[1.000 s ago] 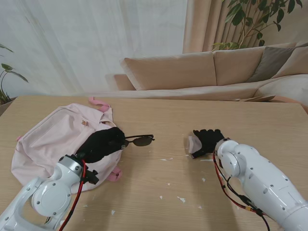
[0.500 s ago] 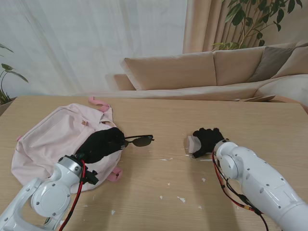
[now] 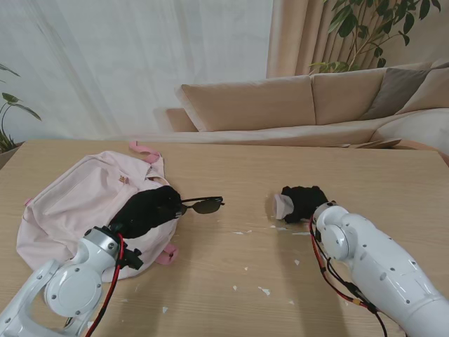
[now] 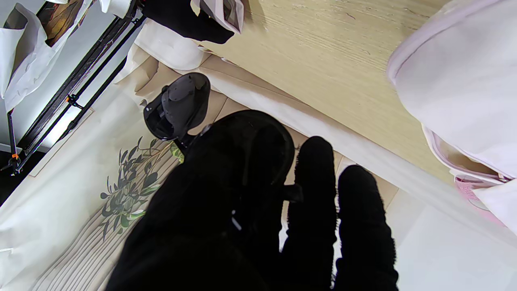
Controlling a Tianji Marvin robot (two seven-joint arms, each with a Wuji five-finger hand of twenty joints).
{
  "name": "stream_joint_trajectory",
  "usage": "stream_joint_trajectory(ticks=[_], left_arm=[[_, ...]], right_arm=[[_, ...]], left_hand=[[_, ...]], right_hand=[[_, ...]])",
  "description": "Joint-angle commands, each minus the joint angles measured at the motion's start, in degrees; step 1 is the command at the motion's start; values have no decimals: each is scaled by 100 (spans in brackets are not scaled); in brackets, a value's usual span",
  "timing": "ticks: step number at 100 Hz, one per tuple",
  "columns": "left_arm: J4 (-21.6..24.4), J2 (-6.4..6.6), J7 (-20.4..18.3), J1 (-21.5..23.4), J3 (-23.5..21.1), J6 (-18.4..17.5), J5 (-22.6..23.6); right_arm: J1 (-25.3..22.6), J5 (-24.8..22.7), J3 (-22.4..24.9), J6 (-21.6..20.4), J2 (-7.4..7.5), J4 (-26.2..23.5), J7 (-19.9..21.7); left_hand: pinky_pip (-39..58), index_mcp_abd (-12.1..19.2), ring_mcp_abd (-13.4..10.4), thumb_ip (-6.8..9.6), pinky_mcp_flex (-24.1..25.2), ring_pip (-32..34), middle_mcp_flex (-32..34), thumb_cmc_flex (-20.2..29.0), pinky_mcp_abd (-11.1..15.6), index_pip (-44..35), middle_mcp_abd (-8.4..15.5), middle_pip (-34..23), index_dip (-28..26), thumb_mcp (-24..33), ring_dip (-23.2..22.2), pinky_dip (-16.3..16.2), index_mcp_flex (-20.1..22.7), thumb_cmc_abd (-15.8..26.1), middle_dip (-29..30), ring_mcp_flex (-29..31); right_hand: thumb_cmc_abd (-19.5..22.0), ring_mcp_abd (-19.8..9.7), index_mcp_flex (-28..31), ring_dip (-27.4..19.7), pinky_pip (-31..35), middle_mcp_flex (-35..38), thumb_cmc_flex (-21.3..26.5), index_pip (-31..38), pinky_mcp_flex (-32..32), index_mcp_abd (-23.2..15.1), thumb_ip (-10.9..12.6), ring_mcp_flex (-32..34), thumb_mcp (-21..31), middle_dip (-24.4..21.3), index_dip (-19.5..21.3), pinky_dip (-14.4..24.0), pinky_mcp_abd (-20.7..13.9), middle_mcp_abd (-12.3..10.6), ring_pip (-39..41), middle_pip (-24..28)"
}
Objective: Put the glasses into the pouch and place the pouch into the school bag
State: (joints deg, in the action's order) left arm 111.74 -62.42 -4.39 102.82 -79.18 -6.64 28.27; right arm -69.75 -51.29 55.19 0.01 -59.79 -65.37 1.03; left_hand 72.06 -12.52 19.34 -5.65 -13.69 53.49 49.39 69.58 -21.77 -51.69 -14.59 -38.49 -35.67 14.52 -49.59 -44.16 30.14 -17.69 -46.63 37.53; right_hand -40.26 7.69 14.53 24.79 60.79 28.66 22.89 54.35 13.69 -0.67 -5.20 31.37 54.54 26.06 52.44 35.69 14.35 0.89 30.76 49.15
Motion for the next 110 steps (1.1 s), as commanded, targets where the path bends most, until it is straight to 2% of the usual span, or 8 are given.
stream_joint_trajectory(ticks=[1, 11, 31, 68, 95, 110], left_arm=[[60, -25, -84, 46, -3, -34, -14], [59, -23, -90, 49, -4, -42, -21], [58, -22, -102, 55, -15, -63, -35], [-3, -22, -137, -7, -51, 26, -66], [20, -1, -225, -30, -105, 68, 18], [86, 27, -386, -34, -145, 213, 69]], right_arm=[[-120, -15, 9, -67, -21, 4, 89], [-187, -25, 98, -93, -22, -81, 87], [-425, -105, 411, -148, -29, -407, 42], [-1096, -208, 1116, -382, -101, -1574, -201], [-1234, -226, 1022, -573, -191, -2132, -669], [-1172, -525, 794, -575, -203, -2234, -996]], left_hand=[[196, 489, 11, 122, -29, 116, 292, 439, -77, -701, 67, -546, -192, 563, -117, -115, 236, 435, -219, 123], [196, 485, 9, 124, -29, 116, 288, 439, -77, -698, 66, -543, -189, 566, -117, -115, 230, 439, -219, 122], [196, 484, 12, 124, -29, 119, 293, 439, -77, -701, 65, -545, -190, 563, -117, -115, 236, 437, -218, 123], [196, 488, 11, 124, -29, 126, 291, 439, -77, -696, 60, -547, -188, 557, -118, -115, 233, 441, -219, 124], [201, 483, 11, 124, -47, 135, 285, 439, -85, -689, 51, -547, -185, 546, -119, -116, 230, 448, -214, 127], [208, 472, 9, 122, -74, 148, 288, 439, -88, -685, 34, -548, -183, 529, -119, -115, 221, 448, -206, 141]], right_hand=[[-103, -118, 59, 388, 553, 191, 209, -80, 223, -200, -100, 548, 339, 180, -150, 342, 11, -129, 643, 212], [-103, -160, 96, 614, 884, 199, 269, -140, 392, -152, -73, 655, 404, 301, -252, 584, -35, -152, 1036, 284], [-121, -183, 259, 681, 1050, 299, 410, -186, 512, -99, -22, 751, 566, 314, -351, 682, -37, -133, 1173, 261], [-211, -184, 438, 759, 1202, 475, 594, -127, 628, -86, -1, 867, 762, 346, -427, 754, -33, -163, 1325, 287], [-228, -201, 521, 802, 1275, 562, 630, -97, 716, -88, 4, 950, 841, 373, -462, 779, -28, -173, 1396, 297], [-252, -224, 538, 807, 1289, 599, 621, -84, 765, -95, 3, 997, 877, 382, -477, 778, -24, -185, 1401, 293]])
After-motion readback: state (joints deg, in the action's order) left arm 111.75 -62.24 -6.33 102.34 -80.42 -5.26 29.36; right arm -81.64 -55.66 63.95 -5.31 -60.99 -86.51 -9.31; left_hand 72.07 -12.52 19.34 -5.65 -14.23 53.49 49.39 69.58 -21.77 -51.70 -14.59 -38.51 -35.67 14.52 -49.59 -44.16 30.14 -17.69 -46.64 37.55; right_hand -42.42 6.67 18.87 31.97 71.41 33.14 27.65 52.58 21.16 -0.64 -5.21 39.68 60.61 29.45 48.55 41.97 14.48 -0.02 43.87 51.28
